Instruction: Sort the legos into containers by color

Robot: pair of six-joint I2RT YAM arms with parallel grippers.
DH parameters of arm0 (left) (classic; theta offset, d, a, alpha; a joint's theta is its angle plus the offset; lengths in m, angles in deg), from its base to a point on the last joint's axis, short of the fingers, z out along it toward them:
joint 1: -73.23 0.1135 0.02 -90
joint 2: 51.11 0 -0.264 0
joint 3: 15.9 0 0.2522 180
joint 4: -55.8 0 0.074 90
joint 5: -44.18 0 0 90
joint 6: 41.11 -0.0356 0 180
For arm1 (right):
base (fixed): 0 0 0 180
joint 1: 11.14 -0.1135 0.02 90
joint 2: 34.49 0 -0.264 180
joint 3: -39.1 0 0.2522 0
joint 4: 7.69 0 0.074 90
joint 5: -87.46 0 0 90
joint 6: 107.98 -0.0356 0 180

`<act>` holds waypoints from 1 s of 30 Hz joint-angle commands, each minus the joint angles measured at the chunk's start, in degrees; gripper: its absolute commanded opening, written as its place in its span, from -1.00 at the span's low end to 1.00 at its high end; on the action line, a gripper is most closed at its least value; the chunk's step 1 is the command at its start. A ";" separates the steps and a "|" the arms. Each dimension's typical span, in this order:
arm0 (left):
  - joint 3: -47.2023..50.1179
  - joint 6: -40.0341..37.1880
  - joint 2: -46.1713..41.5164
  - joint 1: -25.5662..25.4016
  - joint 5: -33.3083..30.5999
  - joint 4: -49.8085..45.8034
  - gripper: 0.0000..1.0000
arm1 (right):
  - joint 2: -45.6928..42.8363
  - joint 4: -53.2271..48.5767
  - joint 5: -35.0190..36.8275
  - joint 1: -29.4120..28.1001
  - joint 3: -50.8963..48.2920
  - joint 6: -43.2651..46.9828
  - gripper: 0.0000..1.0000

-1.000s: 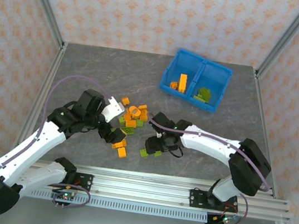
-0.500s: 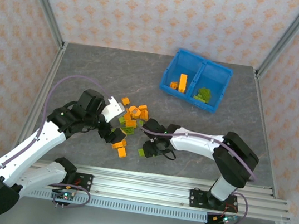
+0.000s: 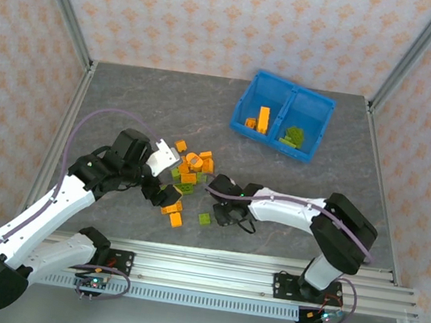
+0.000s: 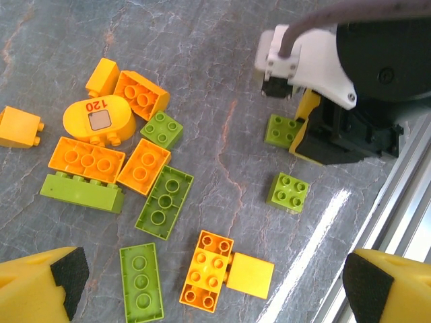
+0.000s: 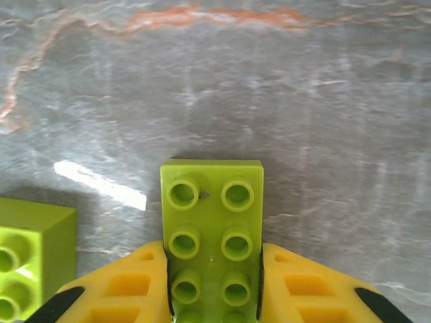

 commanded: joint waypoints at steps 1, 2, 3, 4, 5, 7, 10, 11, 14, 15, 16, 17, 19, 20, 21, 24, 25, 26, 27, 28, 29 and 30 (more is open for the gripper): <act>-0.47 -1.08 -1.15 0.47 1.75 -0.47 1.00 | -5.26 0.77 2.56 4.28 -0.33 -3.42 -0.45; -0.47 -1.05 -1.26 0.55 2.14 -0.37 1.00 | -6.57 1.38 1.94 6.21 0.33 -3.59 -0.45; -0.45 -0.99 -1.35 0.47 2.41 -0.41 1.00 | -7.74 2.09 1.79 7.64 1.00 -3.44 -0.44; -0.47 -1.02 -1.44 0.54 2.45 -0.27 1.00 | -8.64 2.70 1.71 9.04 1.80 -3.25 -0.44; -0.47 -0.94 -1.52 0.54 2.52 -0.27 1.00 | -9.19 3.37 1.34 10.41 2.60 -3.04 -0.44; -0.60 -0.71 -1.86 0.47 2.31 -0.27 1.00 | -9.97 4.56 0.29 13.64 4.21 -3.10 -0.44; -0.22 0.10 -3.14 0.48 0.76 0.41 1.00 | -10.45 6.40 -1.59 19.50 6.38 -2.74 -0.45; 0.00 0.40 -3.83 0.47 0.29 0.88 1.00 | -10.29 6.79 -2.10 21.68 7.26 -2.47 -0.45; 0.90 1.43 -6.47 0.54 -0.51 2.67 1.00 | -9.15 7.10 -2.43 27.58 10.55 -1.08 -0.45; 1.31 1.46 -7.44 0.47 -0.68 3.33 1.00 | -8.38 6.78 -1.97 29.63 11.94 -0.68 -0.45; 1.86 1.45 -8.43 0.48 -0.79 3.93 1.00 | -7.49 6.51 -1.84 31.36 13.26 -0.52 -0.45; 2.41 1.48 -9.54 0.49 -0.99 4.56 1.00 | -6.53 6.15 -1.33 33.28 14.71 -0.51 -0.46; 3.09 1.40 -11.14 0.52 -1.59 5.21 1.00 | -4.85 5.93 0.24 36.39 16.76 -0.42 -0.46; 3.35 1.39 -11.89 0.54 -2.02 5.34 1.00 | -4.06 5.75 1.29 37.80 17.73 -0.47 -0.46; 3.60 1.37 -12.57 0.52 -2.46 5.46 1.00 | -3.23 6.18 2.04 39.13 18.36 -0.36 -0.46; 4.19 1.42 -13.89 0.52 -4.01 6.27 1.00 | 0.26 6.52 3.95 41.92 21.13 0.02 -0.46; 4.24 1.43 -14.01 0.54 -4.47 6.54 1.00 | 1.49 6.63 4.78 42.47 21.92 0.26 -0.46; 4.18 1.46 -14.18 0.47 -4.77 6.65 1.00 | 3.42 6.47 5.36 43.10 23.21 0.50 -0.46; 4.08 1.39 -14.18 0.47 -4.96 6.58 1.00 | 5.38 6.33 5.58 43.87 24.61 0.72 -0.46; 4.00 1.21 -14.27 0.54 -5.10 6.37 1.00 | 7.02 5.99 5.97 44.49 25.93 0.66 -0.45; 4.07 1.12 -14.40 0.49 -5.12 6.11 1.00 | 8.88 5.68 6.21 45.13 27.32 0.54 -0.45; 4.09 1.09 -14.52 0.48 -5.24 5.75 1.00 | 10.26 5.78 6.34 45.76 28.43 0.46 -0.44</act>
